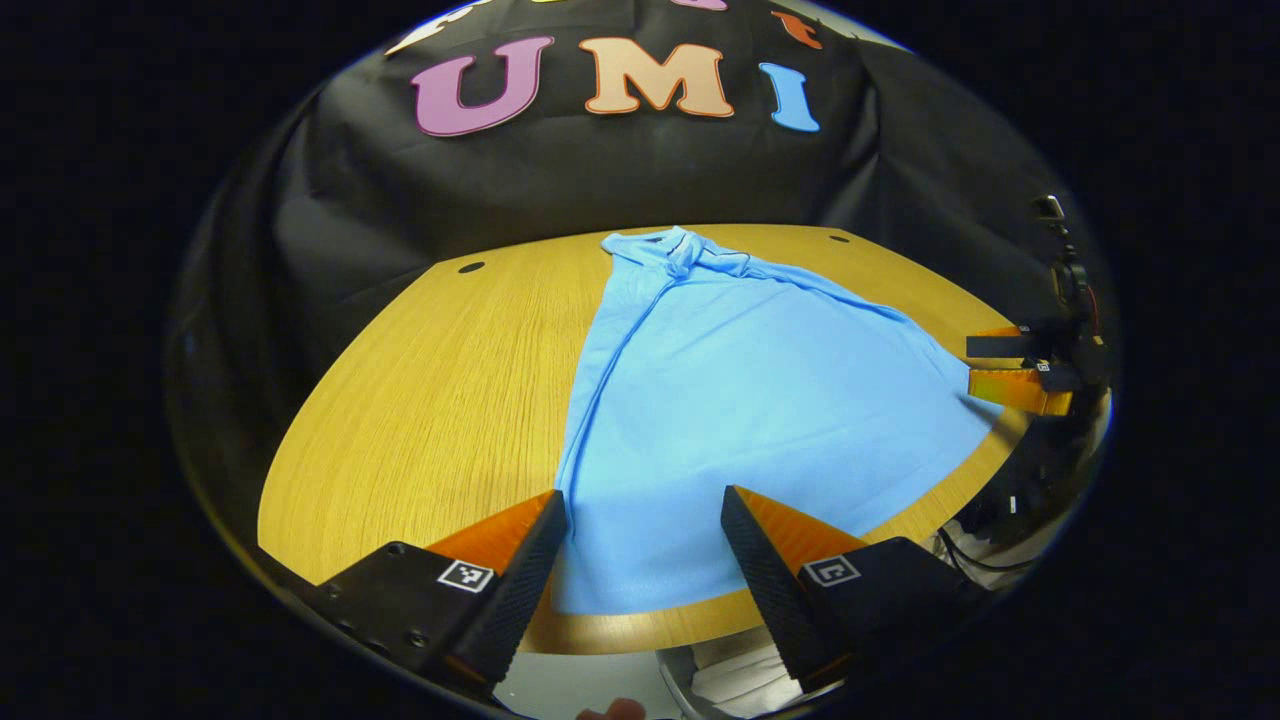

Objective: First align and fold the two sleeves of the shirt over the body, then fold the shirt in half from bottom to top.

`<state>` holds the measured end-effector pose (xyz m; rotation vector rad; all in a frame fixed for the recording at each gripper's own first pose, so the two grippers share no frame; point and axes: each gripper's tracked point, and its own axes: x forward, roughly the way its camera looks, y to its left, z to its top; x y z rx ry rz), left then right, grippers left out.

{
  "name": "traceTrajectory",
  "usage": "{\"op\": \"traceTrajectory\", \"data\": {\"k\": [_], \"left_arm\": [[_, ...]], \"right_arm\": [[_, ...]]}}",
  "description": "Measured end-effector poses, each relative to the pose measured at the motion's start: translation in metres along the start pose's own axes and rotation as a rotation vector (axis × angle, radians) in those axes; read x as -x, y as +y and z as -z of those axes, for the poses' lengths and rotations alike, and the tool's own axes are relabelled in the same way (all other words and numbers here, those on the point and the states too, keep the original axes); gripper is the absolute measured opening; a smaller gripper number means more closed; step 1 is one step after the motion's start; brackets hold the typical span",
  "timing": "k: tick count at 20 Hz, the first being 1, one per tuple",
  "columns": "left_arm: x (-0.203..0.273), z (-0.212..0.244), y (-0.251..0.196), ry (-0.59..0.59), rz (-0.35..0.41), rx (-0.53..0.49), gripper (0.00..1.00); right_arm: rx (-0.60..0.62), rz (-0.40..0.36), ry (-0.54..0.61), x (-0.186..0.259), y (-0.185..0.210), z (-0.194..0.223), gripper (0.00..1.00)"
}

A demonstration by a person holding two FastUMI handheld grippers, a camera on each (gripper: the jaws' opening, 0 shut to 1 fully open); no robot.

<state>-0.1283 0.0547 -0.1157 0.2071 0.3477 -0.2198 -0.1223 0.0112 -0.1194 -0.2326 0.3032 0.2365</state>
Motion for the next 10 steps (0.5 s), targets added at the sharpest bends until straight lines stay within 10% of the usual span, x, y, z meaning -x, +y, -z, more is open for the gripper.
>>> {"op": "traceTrajectory", "data": {"k": [10], "left_arm": [[0.003, 0.007, -0.011, -0.056, -0.001, 0.049, 0.96]], "right_arm": [[-0.019, 0.006, -0.008, -0.003, 0.003, 0.015, 0.98]]}}
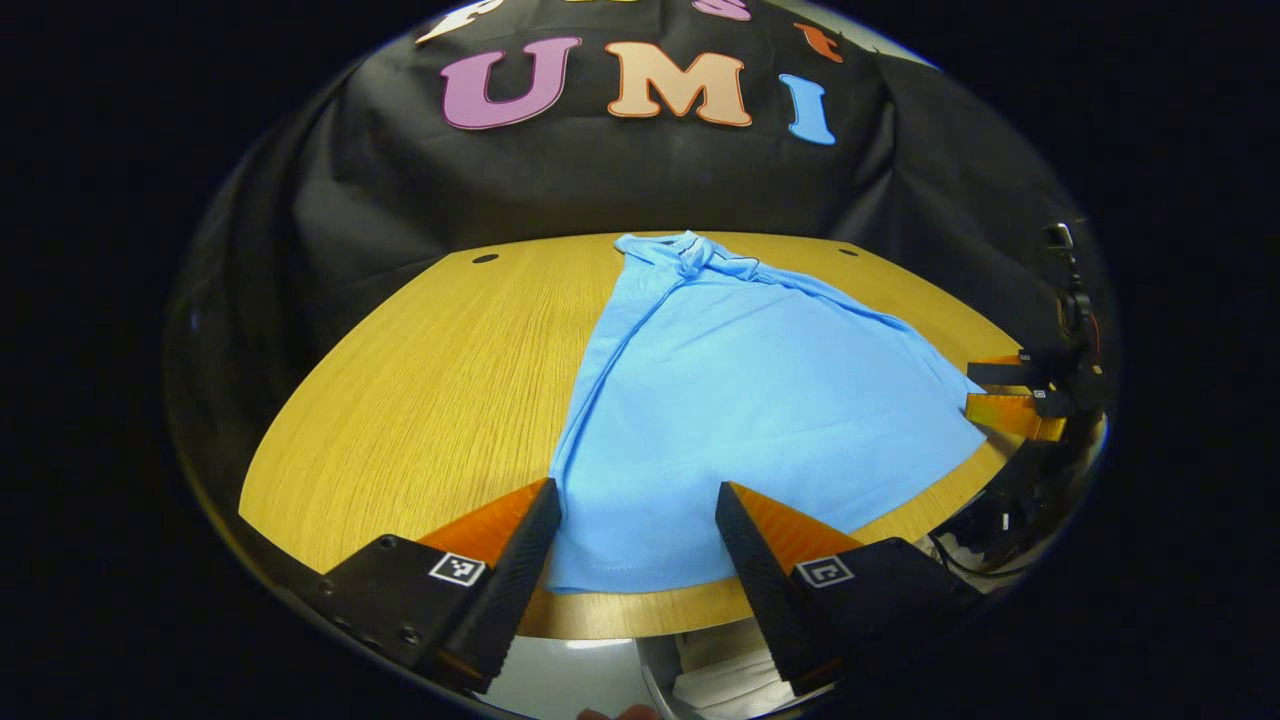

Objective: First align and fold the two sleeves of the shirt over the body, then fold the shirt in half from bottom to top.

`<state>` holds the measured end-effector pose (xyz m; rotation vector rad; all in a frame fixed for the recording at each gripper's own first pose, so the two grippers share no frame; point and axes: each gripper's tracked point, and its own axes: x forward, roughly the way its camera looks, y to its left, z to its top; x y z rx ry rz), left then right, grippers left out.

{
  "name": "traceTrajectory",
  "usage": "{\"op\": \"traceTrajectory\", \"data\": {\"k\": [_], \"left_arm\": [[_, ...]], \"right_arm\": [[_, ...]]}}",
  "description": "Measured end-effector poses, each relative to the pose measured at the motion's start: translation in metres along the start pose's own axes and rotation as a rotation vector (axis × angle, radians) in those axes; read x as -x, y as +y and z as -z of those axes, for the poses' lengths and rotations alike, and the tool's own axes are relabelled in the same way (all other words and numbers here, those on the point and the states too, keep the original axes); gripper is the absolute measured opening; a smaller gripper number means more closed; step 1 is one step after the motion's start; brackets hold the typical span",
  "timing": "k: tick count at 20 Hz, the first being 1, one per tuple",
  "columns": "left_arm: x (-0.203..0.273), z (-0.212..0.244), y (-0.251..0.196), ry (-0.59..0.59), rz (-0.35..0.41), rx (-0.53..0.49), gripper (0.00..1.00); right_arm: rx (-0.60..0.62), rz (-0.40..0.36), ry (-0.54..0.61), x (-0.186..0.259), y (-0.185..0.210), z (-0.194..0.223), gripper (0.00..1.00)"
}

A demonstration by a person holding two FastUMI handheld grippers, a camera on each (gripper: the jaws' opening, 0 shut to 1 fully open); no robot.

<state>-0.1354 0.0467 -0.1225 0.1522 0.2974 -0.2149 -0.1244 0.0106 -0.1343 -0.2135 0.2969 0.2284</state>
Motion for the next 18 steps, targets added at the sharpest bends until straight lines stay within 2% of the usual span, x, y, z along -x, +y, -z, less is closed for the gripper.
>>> {"op": "traceTrajectory", "data": {"k": [2, 3, 6, 7, 8, 9, 10, 11, 12, 13, 14, 15, 16, 18], "left_arm": [[-0.002, -0.003, -0.008, -0.030, 0.020, -0.009, 0.91], [-0.003, -0.001, -0.010, -0.034, 0.027, -0.016, 0.82], [-0.006, -0.001, -0.022, -0.030, 0.072, -0.029, 0.76], [-0.005, -0.002, -0.024, -0.028, 0.078, -0.037, 0.66], [-0.005, 0.000, -0.024, -0.021, 0.080, -0.045, 0.67], [-0.005, -0.002, -0.025, -0.024, 0.089, -0.045, 0.60], [-0.001, -0.002, -0.030, -0.033, 0.118, -0.033, 0.60], [-0.005, -0.002, -0.034, -0.041, 0.125, -0.028, 0.43], [-0.005, -0.004, -0.039, -0.049, 0.147, -0.029, 0.36], [-0.006, -0.005, -0.042, -0.060, 0.157, -0.014, 0.24], [-0.007, -0.006, -0.043, -0.065, 0.158, 0.004, 0.12], [-0.008, -0.006, -0.043, -0.069, 0.164, 0.003, 0.01], [-0.008, -0.005, -0.043, -0.063, 0.166, 0.006, 0.01], [-0.009, -0.005, -0.043, -0.067, 0.163, 0.019, 0.02]], "right_arm": [[0.004, -0.013, -0.003, 0.000, 0.005, 0.001, 0.98], [0.010, -0.020, -0.001, -0.001, 0.009, 0.003, 0.97], [0.013, -0.037, 0.009, -0.001, 0.014, 0.002, 0.94], [0.017, -0.039, 0.010, -0.002, 0.016, 0.002, 0.91], [0.012, -0.053, 0.016, -0.002, 0.019, 0.002, 0.88], [0.009, -0.061, 0.013, -0.004, 0.021, 0.002, 0.81], [0.013, -0.070, 0.014, -0.002, 0.024, 0.002, 0.70], [0.013, -0.079, 0.012, -0.004, 0.028, 0.002, 0.66], [0.020, -0.090, 0.010, -0.003, 0.031, 0.002, 0.47], [0.019, -0.104, 0.012, -0.004, 0.035, 0.003, 0.44], [0.013, -0.111, 0.013, -0.004, 0.036, 0.004, 0.22], [0.014, -0.110, 0.016, -0.002, 0.036, 0.004, 0.14], [0.020, -0.108, 0.018, -0.002, 0.036, 0.003, 0.09], [0.058, -0.095, 0.016, -0.002, 0.037, 0.004, 0.09]]}}
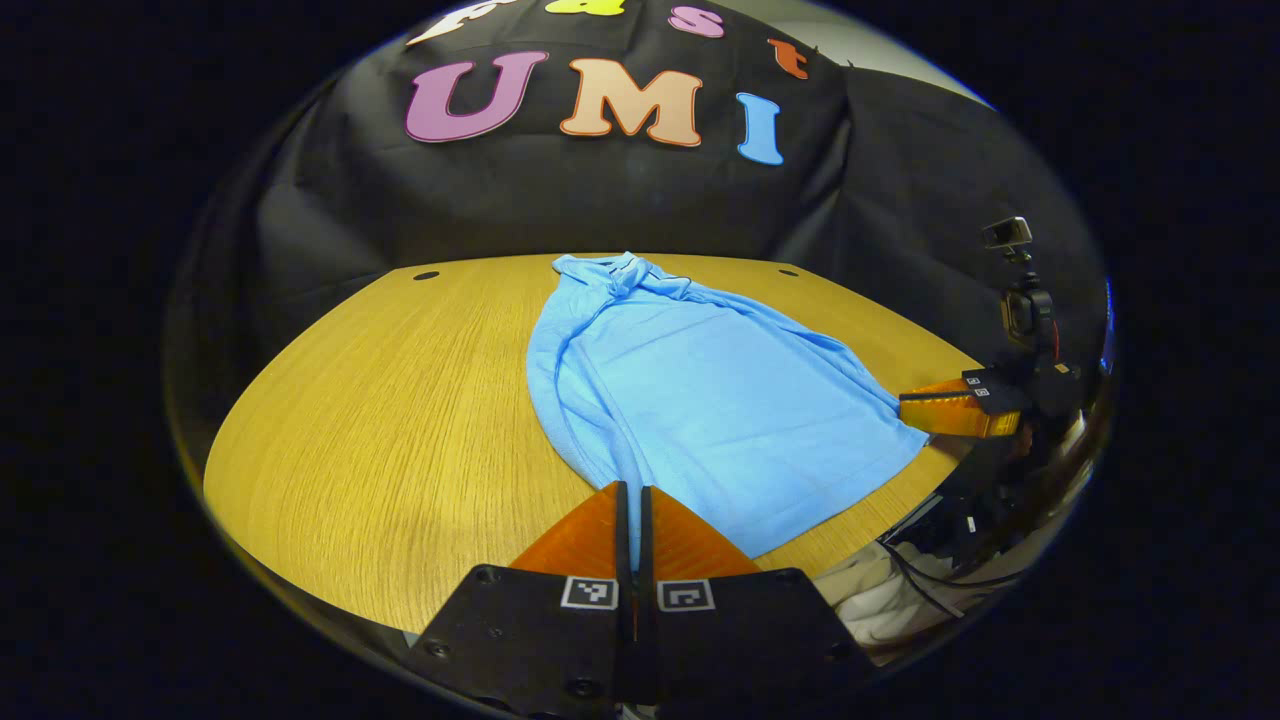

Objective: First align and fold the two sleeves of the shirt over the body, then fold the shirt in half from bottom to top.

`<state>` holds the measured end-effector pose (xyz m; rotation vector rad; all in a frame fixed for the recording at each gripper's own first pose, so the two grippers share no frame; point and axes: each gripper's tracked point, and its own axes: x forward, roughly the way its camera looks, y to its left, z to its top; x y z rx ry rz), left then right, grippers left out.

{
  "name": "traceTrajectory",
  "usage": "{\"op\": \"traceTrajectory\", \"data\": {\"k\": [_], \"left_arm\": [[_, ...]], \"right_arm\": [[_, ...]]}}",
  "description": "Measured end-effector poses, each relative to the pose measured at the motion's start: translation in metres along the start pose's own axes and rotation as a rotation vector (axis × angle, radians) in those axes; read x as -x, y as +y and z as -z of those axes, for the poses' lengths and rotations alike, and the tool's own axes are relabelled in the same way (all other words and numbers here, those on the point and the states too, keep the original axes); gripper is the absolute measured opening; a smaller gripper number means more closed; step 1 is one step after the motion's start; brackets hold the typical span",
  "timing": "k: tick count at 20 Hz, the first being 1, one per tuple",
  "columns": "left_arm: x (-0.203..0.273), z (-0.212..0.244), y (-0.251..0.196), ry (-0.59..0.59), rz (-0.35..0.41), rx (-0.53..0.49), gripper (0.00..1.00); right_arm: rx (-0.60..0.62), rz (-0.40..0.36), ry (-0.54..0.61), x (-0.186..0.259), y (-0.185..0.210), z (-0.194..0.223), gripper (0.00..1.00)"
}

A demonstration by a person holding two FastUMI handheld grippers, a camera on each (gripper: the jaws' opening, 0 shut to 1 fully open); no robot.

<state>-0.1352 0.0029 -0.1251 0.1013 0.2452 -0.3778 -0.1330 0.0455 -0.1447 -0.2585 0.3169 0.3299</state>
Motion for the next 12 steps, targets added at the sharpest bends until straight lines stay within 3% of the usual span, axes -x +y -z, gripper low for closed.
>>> {"op": "traceTrajectory", "data": {"k": [3, 10, 12], "left_arm": [[0.0004, -0.0004, 0.0001, -0.004, 0.001, 0.006, 0.00], [-0.0010, -0.0042, -0.0001, -0.019, 0.004, 0.031, 0.00], [-0.0027, -0.0073, 0.0041, -0.017, -0.007, 0.042, 0.00]], "right_arm": [[0.039, 0.009, -0.022, 0.0000, 0.0012, -0.0019, 0.07], [-0.055, -0.004, 0.008, -0.0032, -0.0017, -0.0028, 0.03], [-0.053, 0.023, 0.003, -0.0058, -0.0074, -0.0043, 0.03]]}}
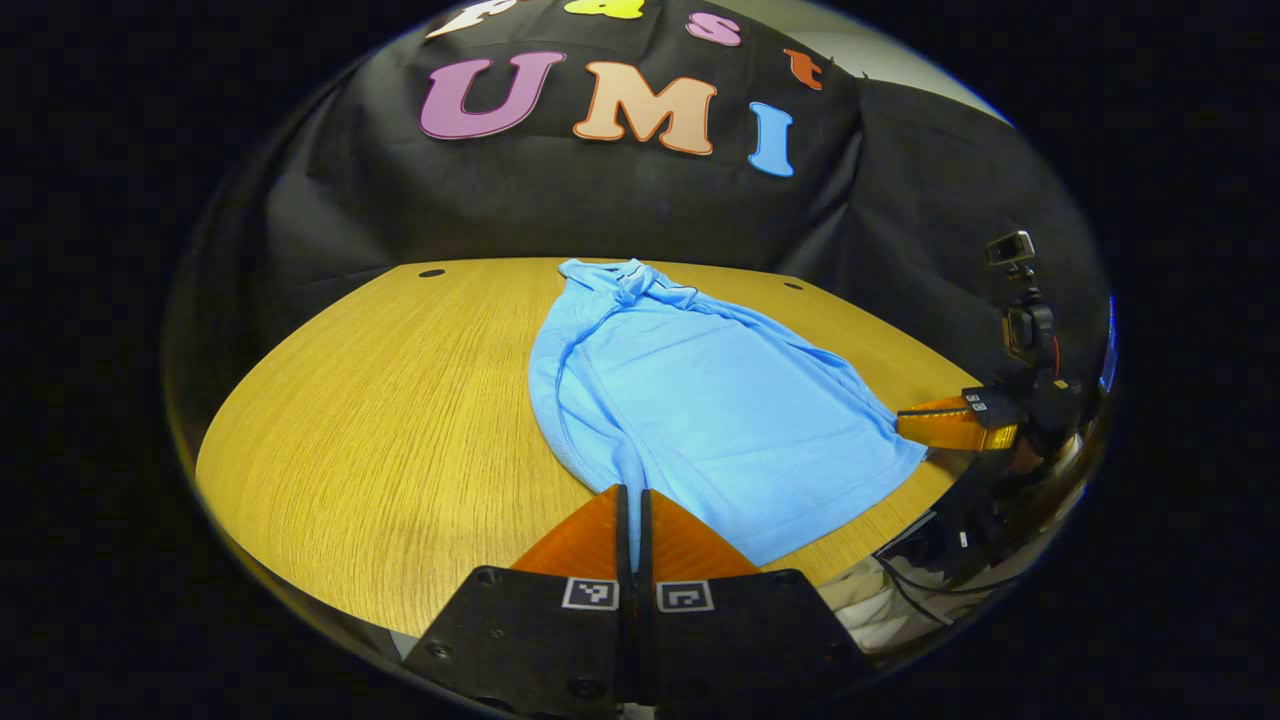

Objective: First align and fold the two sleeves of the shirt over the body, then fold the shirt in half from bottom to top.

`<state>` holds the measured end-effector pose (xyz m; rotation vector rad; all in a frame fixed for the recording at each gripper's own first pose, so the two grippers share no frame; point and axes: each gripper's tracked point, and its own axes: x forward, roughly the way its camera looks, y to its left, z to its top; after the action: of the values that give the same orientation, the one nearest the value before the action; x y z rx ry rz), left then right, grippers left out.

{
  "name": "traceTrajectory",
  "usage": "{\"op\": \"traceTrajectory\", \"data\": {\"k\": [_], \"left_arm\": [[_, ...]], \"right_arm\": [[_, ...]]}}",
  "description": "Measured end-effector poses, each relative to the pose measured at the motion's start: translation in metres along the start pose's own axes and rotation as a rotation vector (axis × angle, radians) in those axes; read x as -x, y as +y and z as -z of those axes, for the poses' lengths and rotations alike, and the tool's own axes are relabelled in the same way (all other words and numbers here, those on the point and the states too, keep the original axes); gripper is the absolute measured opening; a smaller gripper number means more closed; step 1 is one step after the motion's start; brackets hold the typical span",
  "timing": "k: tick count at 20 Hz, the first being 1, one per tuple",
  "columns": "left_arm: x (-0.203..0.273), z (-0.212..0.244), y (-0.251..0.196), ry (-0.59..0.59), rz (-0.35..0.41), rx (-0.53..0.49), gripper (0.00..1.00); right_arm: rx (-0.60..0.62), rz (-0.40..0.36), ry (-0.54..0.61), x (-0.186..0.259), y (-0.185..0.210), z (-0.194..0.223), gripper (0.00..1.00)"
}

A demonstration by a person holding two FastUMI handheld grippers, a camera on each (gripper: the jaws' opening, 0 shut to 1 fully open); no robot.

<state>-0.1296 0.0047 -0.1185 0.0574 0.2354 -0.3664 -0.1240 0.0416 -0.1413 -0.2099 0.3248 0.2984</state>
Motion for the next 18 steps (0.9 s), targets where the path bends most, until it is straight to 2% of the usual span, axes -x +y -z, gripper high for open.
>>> {"op": "traceTrajectory", "data": {"k": [3, 8, 14, 18], "left_arm": [[-0.002, -0.015, 0.005, -0.016, -0.020, -0.009, 0.00], [-0.014, -0.072, 0.000, -0.100, 0.002, -0.016, 0.00], [-0.045, -0.159, 0.012, -0.192, 0.032, -0.042, 0.00], [-0.075, -0.207, 0.028, -0.211, 0.062, 0.045, 0.00]], "right_arm": [[-0.037, 0.021, -0.018, -0.004, -0.011, -0.017, 0.03], [-0.103, 0.025, -0.076, -0.017, -0.025, -0.070, 0.03], [-0.040, 0.048, -0.155, -0.041, -0.041, -0.156, 0.03], [-0.065, 0.054, -0.192, -0.064, -0.050, -0.209, 0.02]]}}
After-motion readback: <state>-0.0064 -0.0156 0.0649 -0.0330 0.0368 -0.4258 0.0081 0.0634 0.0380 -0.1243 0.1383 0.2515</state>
